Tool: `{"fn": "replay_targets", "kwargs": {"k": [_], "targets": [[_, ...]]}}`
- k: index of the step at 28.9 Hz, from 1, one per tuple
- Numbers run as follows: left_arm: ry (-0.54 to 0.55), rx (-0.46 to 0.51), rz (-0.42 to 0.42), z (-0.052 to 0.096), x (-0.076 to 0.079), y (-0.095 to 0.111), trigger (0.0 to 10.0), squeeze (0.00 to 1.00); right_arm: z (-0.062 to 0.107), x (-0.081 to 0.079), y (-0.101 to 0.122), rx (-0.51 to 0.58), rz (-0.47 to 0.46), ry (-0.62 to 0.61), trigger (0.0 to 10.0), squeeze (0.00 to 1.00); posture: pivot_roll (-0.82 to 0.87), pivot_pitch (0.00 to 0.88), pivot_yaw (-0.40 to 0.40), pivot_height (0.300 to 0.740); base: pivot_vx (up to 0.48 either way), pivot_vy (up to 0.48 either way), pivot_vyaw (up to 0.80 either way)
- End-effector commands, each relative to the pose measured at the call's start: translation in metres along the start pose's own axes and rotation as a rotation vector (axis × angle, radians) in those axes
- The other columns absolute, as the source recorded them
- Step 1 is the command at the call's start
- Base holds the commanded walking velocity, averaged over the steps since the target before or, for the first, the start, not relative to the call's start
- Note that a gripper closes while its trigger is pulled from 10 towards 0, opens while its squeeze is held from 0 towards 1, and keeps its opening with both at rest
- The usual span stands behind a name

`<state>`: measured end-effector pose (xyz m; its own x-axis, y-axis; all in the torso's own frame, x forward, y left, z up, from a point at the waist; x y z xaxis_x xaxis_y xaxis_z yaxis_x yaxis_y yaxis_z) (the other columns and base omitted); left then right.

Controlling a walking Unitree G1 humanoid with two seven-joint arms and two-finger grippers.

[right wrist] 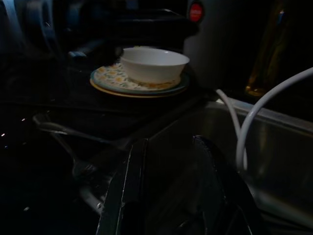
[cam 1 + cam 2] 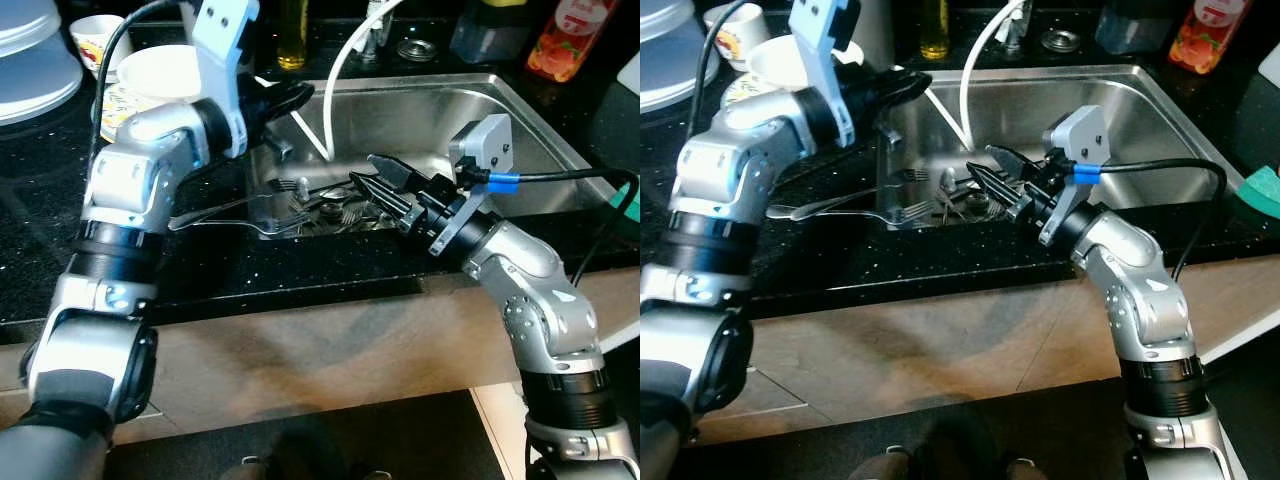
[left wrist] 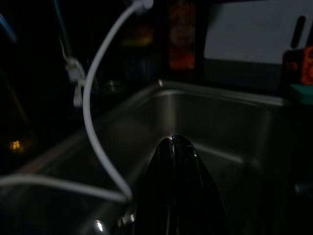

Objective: Kitchen organization

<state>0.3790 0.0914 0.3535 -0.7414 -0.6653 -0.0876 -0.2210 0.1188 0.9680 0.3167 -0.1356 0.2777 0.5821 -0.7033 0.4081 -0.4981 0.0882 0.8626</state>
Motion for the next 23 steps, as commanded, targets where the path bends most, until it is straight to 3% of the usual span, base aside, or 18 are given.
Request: {"fn": "replay_targets", "kwargs": {"k": [1,3,6,7,11,13,14,16,18,20,21,22,23], "targets": [[0.028,-0.001,-0.072,-0.010,0.003,-0.005,10.0,0.00,0.000,0.002,0.002,0.016,0.000,-0.011,10.0,0.00,0.09,0.136,-0.012,0.740,0.000,0.000,0.00],[0.048,-0.063,-0.167,-0.024,0.010,-0.021,10.0,0.00,-0.002,0.003,0.003,0.025,-0.001,-0.023,10.0,0.00,0.09,0.136,-0.012,0.740,0.000,0.000,0.00],[0.004,-0.097,-0.150,-0.031,0.020,-0.032,10.0,0.00,-0.003,0.004,0.004,0.029,-0.001,-0.036,10.0,0.00,0.08,0.134,-0.008,0.740,0.000,0.000,0.00],[-0.038,-0.112,-0.138,-0.033,0.024,-0.034,10.0,1.00,-0.002,0.005,0.005,0.029,0.000,-0.043,10.0,0.00,0.08,0.134,-0.008,0.740,0.000,0.000,0.00],[-0.093,-0.103,-0.110,-0.030,0.025,-0.029,10.0,1.00,0.000,0.006,0.005,0.025,0.001,-0.054,10.0,0.00,0.07,0.135,-0.008,0.740,0.000,0.000,0.00],[-0.076,-0.038,-0.070,-0.023,0.014,-0.014,10.0,1.00,0.000,0.006,0.005,0.024,0.000,-0.058,10.0,0.00,0.08,0.134,-0.006,0.740,0.000,0.000,0.00],[-0.058,-0.009,-0.072,-0.017,0.006,-0.005,10.0,0.00,0.000,0.006,0.005,0.025,-0.001,-0.060,10.0,0.00,0.08,0.134,-0.005,0.740,0.000,0.000,0.00],[-0.020,-0.008,-0.122,-0.007,-0.007,0.004,10.0,0.00,0.000,0.006,0.005,0.028,-0.003,-0.063,10.0,0.00,0.09,0.133,-0.004,0.740,0.000,0.000,0.00],[-0.008,-0.078,-0.198,0.009,-0.022,0.004,10.0,0.00,-0.001,0.004,0.004,0.032,-0.007,-0.064,10.0,0.00,0.09,0.131,-0.001,0.740,0.000,0.000,0.00],[-0.008,-0.078,-0.198,0.009,-0.022,0.004,10.0,0.00,-0.001,0.004,0.004,0.032,-0.007,-0.064,10.0,0.00,0.09,0.131,-0.001,0.740,0.000,0.000,0.00],[-0.040,-0.127,-0.209,0.020,-0.026,0.000,10.0,0.00,-0.002,0.004,0.004,0.033,-0.009,-0.063,10.0,0.00,0.09,0.131,-0.001,0.740,0.000,0.000,0.00],[-0.040,-0.127,-0.209,0.020,-0.026,0.000,10.0,0.00,-0.002,0.004,0.004,0.033,-0.009,-0.063,10.0,0.00,0.09,0.131,-0.001,0.740,0.000,0.000,0.00],[-0.107,-0.211,-0.195,0.040,-0.030,-0.008,10.0,0.00,-0.002,0.003,0.004,0.034,-0.011,-0.061,10.0,0.00,0.10,0.132,0.003,0.740,0.000,0.000,0.00]]}}
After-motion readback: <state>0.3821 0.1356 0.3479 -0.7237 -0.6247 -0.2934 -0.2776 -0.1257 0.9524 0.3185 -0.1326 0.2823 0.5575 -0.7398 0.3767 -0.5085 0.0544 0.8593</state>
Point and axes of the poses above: a point about 5 cm out from each wrist's last joint towards the gripper, its own z axis pointing back from the gripper into the wrist, its own y axis along the axis of the wrist's last joint, x = y × z, the point moved 1 cm from there along -z, pointing out of the wrist towards the gripper, and after that the axes turned 12 degrees about z, right-handed, at the moved point
